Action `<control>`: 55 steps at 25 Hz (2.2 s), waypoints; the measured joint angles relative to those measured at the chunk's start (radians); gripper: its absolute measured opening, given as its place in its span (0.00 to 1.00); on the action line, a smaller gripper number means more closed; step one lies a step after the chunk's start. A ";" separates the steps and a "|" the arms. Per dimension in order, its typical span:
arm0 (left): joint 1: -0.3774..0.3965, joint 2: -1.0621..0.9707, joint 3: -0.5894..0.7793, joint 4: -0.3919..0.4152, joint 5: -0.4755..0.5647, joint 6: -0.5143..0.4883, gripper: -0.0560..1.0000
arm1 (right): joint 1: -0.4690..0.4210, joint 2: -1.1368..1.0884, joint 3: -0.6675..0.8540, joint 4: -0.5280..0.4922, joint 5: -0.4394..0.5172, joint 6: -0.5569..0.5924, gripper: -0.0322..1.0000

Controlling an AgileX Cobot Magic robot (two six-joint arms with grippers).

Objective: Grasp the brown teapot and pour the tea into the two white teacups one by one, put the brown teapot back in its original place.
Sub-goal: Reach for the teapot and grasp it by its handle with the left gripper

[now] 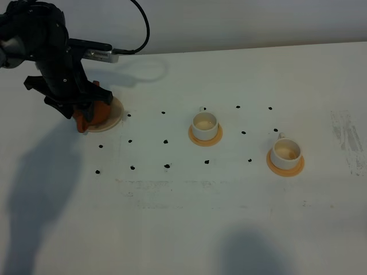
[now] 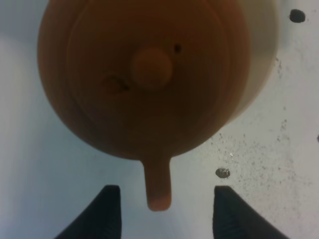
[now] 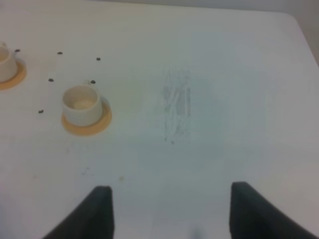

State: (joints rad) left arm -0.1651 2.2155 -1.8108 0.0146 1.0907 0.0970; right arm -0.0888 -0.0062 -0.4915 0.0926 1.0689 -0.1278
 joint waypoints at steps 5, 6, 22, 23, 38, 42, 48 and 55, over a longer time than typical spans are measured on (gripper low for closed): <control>0.000 0.017 0.000 0.001 0.000 -0.001 0.46 | 0.000 0.000 0.000 0.000 0.000 0.000 0.53; 0.000 0.018 0.000 0.001 0.000 -0.001 0.46 | 0.000 0.000 0.000 0.000 0.000 0.000 0.53; 0.000 0.024 0.000 0.027 -0.019 -0.030 0.46 | 0.000 0.000 0.000 0.000 0.000 0.000 0.53; 0.000 0.027 0.000 0.027 -0.019 -0.030 0.46 | 0.000 0.000 0.000 0.000 0.000 0.000 0.53; 0.000 0.029 0.000 0.027 -0.033 -0.037 0.46 | 0.000 0.000 0.000 0.000 0.000 0.000 0.53; 0.000 0.029 0.000 0.027 -0.034 -0.053 0.46 | 0.000 0.000 0.000 0.000 0.000 0.000 0.53; 0.000 0.029 0.000 0.027 -0.042 -0.056 0.46 | 0.000 0.000 0.000 0.000 0.000 0.000 0.53; 0.000 0.029 0.000 0.027 -0.043 -0.056 0.46 | 0.000 0.000 0.000 0.000 0.000 0.000 0.53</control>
State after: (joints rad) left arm -0.1651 2.2449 -1.8108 0.0412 1.0481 0.0409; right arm -0.0888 -0.0062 -0.4915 0.0926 1.0689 -0.1278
